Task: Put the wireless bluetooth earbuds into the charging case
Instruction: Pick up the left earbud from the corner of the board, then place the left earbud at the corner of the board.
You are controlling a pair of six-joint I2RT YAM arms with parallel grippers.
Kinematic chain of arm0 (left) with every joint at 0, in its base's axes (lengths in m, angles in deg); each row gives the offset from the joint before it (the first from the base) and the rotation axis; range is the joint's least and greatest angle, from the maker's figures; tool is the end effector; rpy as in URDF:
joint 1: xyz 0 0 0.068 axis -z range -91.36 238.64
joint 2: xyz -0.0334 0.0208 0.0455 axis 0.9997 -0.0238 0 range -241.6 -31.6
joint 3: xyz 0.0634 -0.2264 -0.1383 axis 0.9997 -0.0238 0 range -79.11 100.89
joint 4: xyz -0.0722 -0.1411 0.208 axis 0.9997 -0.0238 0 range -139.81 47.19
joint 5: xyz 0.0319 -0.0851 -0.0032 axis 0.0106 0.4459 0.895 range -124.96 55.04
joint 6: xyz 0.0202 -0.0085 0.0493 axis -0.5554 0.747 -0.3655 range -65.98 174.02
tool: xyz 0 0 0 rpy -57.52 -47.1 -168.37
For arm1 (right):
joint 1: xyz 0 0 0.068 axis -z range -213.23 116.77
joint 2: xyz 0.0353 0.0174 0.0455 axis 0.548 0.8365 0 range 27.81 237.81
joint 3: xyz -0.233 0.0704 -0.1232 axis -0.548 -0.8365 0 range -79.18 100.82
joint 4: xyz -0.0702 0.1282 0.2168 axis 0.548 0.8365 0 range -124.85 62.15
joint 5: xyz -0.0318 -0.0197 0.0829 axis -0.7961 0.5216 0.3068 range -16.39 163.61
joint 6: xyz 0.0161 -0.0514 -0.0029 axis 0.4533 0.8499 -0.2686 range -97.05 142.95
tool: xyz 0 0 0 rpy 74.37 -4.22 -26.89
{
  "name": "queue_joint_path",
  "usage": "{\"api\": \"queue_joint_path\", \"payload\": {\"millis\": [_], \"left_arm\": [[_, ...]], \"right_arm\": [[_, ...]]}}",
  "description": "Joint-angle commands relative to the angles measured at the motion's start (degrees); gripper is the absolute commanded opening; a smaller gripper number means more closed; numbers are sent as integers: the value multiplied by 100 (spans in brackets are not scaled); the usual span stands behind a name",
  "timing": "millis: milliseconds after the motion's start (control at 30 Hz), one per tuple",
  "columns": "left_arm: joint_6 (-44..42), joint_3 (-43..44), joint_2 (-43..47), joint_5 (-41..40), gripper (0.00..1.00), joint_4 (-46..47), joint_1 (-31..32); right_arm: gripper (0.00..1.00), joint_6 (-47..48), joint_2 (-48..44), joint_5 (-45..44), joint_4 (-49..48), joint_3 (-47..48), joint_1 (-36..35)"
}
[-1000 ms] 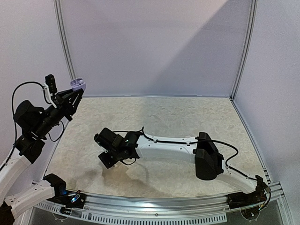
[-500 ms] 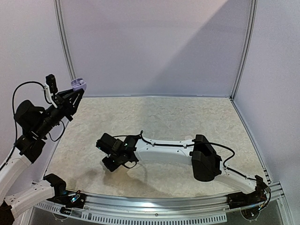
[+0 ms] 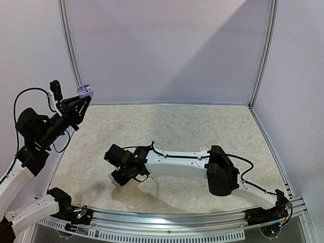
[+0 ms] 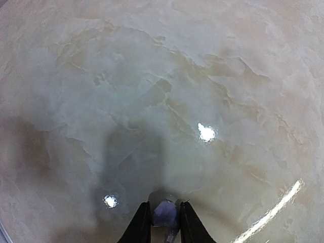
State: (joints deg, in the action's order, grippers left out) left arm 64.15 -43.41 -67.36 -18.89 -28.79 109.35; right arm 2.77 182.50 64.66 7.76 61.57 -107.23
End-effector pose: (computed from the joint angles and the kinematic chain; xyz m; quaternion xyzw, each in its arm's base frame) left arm 0.1424 -0.0644 0.3535 0.1660 0.5972 -0.2904 0.7291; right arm 0.1628 0.5474 0.1344 -0.4121 0.8616 0.1592 0.2500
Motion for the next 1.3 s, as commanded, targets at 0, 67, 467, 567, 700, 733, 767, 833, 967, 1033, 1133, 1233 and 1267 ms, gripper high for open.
{"api": "queue_joint_path", "payload": {"millis": [0,67,467,567,700,733,767,833,967,1033,1133,1233,1267], "left_arm": [[31,-53,-37,68,0,61,-58],[16,-46,-35,67,0,48,-55],[-93,-56,-40,148,0,-12,-56],[-173,-45,-78,356,0,-51,-56],[-248,25,-190,977,0,-44,-56],[-230,52,-228,1101,0,-37,-49],[-208,77,-274,1215,0,-15,-49],[-189,130,-378,1446,0,48,-39],[-274,354,-756,1704,0,137,127],[-492,511,-940,1656,0,137,356],[-829,674,-1082,1796,0,253,679],[-589,814,-1191,1872,0,319,756],[-498,831,-1187,1836,0,315,757]], "right_arm": [[19,64,177,10,47,65,-60],[16,92,126,9,0,59,-59],[11,465,-929,-275,-852,-816,-46],[11,795,-1592,-472,-1176,-1204,-53],[10,1222,-2966,-776,-2161,-2324,-57],[9,1327,-3466,-823,-2405,-2629,-62],[9,1380,-3756,-890,-2647,-2877,-58],[9,1499,-4501,-1047,-3009,-3265,-93],[9,1906,-5272,-1165,-3543,-3393,-250],[9,2179,-5371,-1034,-3665,-3208,-289],[9,2247,-5347,-840,-3819,-3043,-294],[9,2164,-5414,-1068,-3900,-3186,-283],[9,2127,-5469,-1254,-3871,-3288,-289]]}}
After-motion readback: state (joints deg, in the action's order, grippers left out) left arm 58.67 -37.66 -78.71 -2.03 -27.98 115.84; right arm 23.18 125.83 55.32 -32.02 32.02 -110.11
